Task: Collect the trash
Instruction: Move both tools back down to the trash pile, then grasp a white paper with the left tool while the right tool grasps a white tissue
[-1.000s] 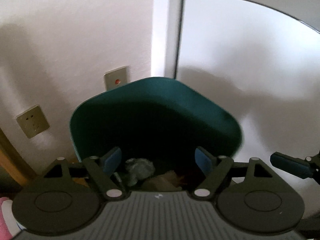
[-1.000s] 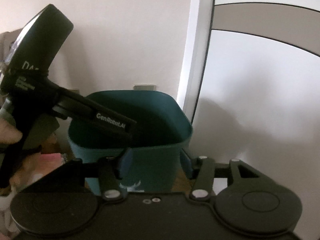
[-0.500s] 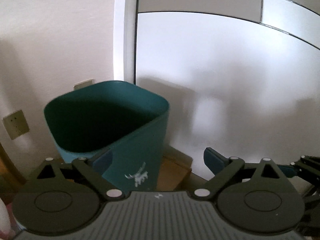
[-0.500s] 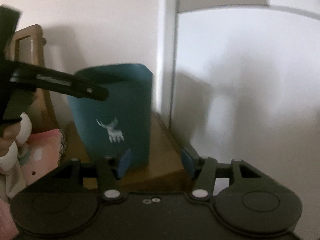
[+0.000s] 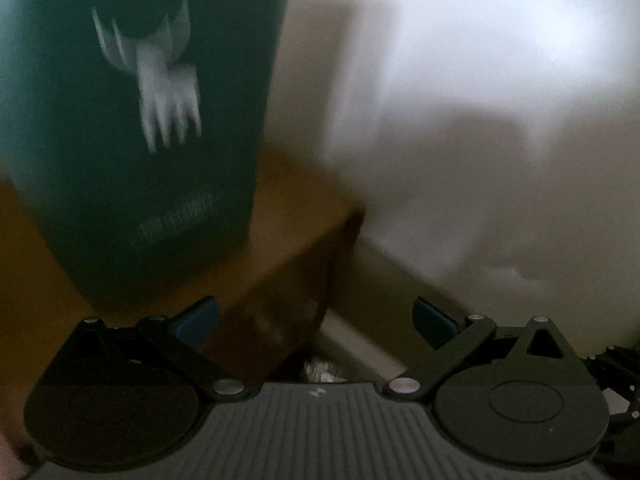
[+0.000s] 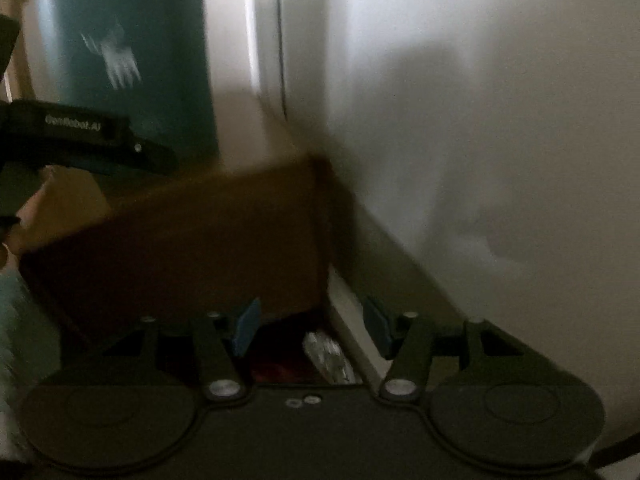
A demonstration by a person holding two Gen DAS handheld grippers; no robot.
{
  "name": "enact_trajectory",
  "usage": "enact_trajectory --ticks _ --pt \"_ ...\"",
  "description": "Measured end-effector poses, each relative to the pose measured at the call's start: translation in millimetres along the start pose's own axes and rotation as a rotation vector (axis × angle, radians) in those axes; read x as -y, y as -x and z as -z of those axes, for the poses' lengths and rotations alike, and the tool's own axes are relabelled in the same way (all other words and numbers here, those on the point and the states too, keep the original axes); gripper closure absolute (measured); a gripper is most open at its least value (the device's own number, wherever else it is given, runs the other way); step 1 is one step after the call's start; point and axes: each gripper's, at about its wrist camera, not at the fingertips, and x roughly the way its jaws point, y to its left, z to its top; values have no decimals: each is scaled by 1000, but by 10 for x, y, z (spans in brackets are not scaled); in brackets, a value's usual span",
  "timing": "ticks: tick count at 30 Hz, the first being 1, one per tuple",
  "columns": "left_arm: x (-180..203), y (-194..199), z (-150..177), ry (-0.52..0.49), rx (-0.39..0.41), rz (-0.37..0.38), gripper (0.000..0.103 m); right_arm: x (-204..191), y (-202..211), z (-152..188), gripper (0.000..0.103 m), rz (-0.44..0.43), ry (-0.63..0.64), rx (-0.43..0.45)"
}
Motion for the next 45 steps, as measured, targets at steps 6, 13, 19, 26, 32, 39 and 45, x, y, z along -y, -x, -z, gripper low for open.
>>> enact_trajectory --ticks 6,13,19,26,32,39,45 --pt "68 -1057 743 -40 -176 -45 0 315 -798 790 47 -4 -51 -158" --pt "139 -2257 1753 -108 -449 -104 0 464 -1663 1618 47 -56 -77 -356" --pt "105 -3039 2517 -151 -626 -148 0 285 -2377 2207 47 -129 -8 -503" --pt "-101 -3653 2980 -127 -758 -171 1 115 -3028 2658 47 -163 72 -617" --pt "-87 -3912 3197 -203 -796 -177 1 7 -3312 2860 48 -174 150 -652" --pt "-49 -3983 3334 -264 -802 -186 49 -35 -3484 2984 49 -140 189 -657" --pt "-95 -3913 3352 -248 -786 -164 87 -65 -3492 3009 81 -76 237 -644"
